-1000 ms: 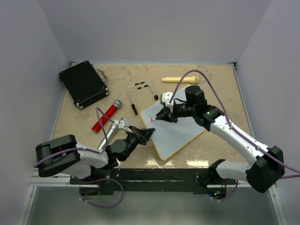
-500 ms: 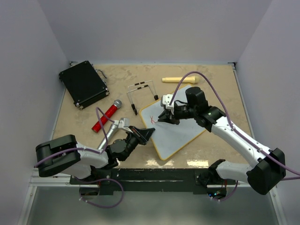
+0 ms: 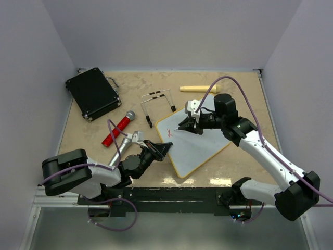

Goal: Write a sentence on the whiteboard

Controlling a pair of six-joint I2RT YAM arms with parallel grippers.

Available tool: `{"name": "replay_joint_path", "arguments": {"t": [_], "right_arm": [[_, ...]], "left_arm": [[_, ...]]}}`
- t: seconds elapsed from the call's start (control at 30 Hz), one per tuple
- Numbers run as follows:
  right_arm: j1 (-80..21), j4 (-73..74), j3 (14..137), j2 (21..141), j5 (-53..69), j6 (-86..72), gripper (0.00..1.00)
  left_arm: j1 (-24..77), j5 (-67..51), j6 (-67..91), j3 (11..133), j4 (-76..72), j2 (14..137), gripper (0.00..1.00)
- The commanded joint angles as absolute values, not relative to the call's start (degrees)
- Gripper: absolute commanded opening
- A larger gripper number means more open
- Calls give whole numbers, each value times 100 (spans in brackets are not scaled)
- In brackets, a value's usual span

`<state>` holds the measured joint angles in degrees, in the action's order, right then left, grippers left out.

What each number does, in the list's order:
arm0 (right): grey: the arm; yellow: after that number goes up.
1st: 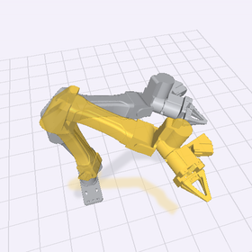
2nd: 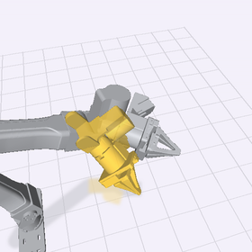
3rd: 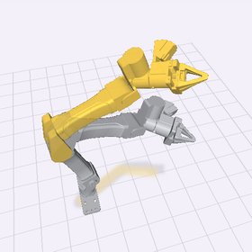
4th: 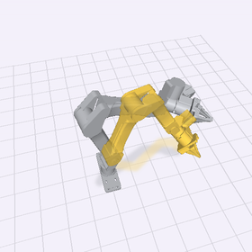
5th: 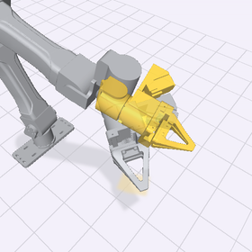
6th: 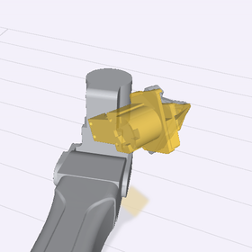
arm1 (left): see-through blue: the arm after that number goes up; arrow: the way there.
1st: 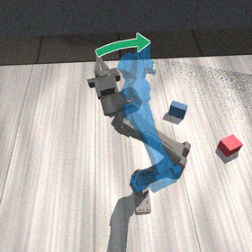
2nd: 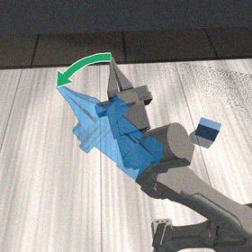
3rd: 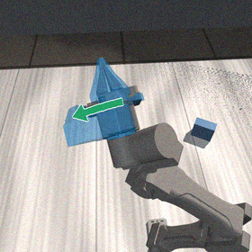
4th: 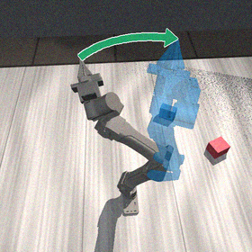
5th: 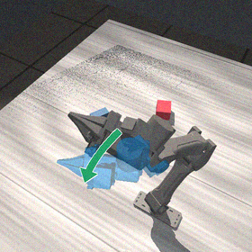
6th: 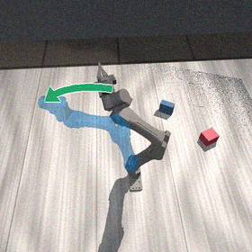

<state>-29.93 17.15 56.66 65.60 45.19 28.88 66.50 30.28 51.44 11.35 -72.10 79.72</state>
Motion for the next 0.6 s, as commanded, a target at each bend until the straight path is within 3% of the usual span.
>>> {"name": "replay_joint_path", "arguments": {"t": [0.0, 0.57], "right_arm": [[-2971, 1415, 5660, 6574, 4974, 2733, 0], [-2927, 1116, 5318, 6504, 5010, 2602, 0]], "left_arm": [[6662, 2909, 4878, 1108, -7805, 7963, 0], [6662, 2953, 4878, 1099, -7778, 7972, 0]]}}
